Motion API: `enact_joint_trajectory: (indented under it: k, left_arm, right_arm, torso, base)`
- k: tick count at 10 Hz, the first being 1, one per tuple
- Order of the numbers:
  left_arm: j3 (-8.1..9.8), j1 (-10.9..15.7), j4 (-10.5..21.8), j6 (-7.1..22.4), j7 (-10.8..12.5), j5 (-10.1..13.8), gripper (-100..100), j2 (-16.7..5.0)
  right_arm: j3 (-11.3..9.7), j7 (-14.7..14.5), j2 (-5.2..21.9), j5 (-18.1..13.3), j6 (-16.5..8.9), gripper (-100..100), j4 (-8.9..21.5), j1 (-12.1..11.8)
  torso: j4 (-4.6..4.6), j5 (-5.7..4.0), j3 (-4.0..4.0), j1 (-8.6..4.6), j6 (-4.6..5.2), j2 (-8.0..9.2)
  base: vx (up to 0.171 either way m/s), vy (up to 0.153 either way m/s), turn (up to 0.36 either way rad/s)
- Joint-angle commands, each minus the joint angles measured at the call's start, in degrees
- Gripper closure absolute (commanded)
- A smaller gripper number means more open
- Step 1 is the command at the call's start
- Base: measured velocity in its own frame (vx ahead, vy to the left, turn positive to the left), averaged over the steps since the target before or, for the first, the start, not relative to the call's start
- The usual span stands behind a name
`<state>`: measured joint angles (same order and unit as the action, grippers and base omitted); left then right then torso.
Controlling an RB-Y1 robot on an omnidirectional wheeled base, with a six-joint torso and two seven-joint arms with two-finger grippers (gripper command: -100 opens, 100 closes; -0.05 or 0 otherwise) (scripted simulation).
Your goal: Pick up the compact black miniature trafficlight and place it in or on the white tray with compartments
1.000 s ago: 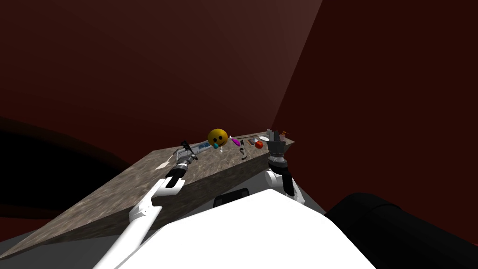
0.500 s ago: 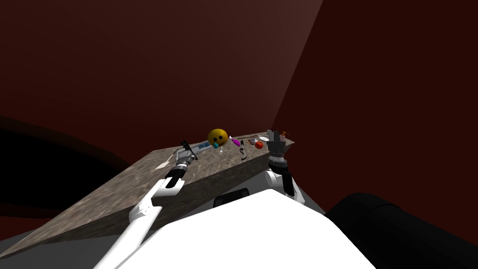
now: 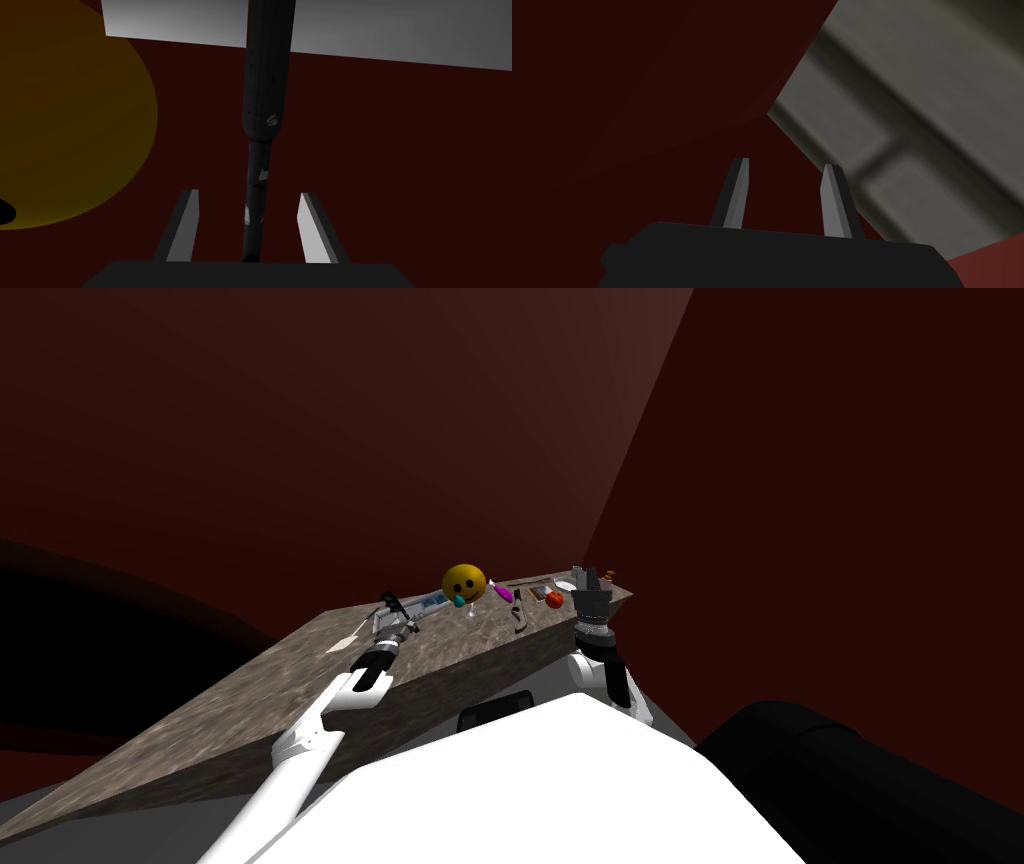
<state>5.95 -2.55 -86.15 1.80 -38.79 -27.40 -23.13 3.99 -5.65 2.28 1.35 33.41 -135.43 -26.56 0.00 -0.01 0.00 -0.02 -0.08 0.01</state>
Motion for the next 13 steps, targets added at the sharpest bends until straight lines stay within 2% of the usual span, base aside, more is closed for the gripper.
enact_joint_trajectory:
  k: [1, 4, 5, 6, 8, 10, 13]
  left_arm:
    - [0.00, 0.0, 0.0, 0.0, 0.0, 0.0, 100, 0.0]
    - [0.00, 0.0, 0.0, 0.0, 0.0, 0.0, 100, 0.0]
    - [0.00, 0.0, 0.0, 0.0, 0.0, 0.0, 0, 0.0]
    - [0.66, 0.3, 0.3, 1.7, 0.1, 0.3, -100, 1.0]
    - [1.31, 0.5, 0.9, 3.7, 0.2, 0.5, -100, 2.1]
    - [1.46, 0.9, 2.8, 4.8, 0.1, 0.3, -100, 2.8]
    - [0.58, 1.2, 2.9, 1.7, -0.2, -0.3, -100, 0.6]
  right_arm:
    - [0.0, 0.0, 0.0, 0.0, 0.0, 0, 0.0, 0.0]
    - [0.0, 0.0, 0.0, 0.0, 0.0, 0, 0.0, 0.0]
    - [0.0, 0.0, 0.0, 0.0, 0.0, 0, 0.0, 0.0]
    - [0.0, 0.0, 0.0, 0.0, 0.0, 0, 0.0, 0.0]
    - [0.0, 0.0, 0.0, 0.0, 0.0, 0, 0.0, 0.0]
    - [0.0, 0.0, 0.0, 0.0, 0.0, 0, 0.0, 0.0]
    - [0.0, 0.0, 0.0, 0.0, 0.0, 0, 0.0, 0.0]
  torso:
    - [0.00, 0.00, 0.00, 0.00, 0.00, 0.00]
    - [0.00, 0.00, 0.01, 0.01, 0.00, 0.01]
    - [0.00, 0.00, 0.01, 0.01, 0.00, 0.01]
    - [0.00, 0.00, 0.01, 0.01, 0.00, 0.01]
    - [0.08, -0.11, 0.22, -0.55, 0.00, 0.38]
    - [0.09, -0.10, 0.24, -0.45, 0.01, 0.41]
    - [-0.06, 0.08, -0.17, 0.46, -0.01, -0.32]
  base:
    - [0.000, 0.000, 0.000]
    - [0.000, 0.000, 0.000]
    - [0.000, 0.000, 0.000]
    - [-0.086, -0.083, 0.138]
    - [-0.104, -0.164, 0.100]
    - [-0.089, -0.074, -0.066]
    - [0.096, 0.122, -0.082]
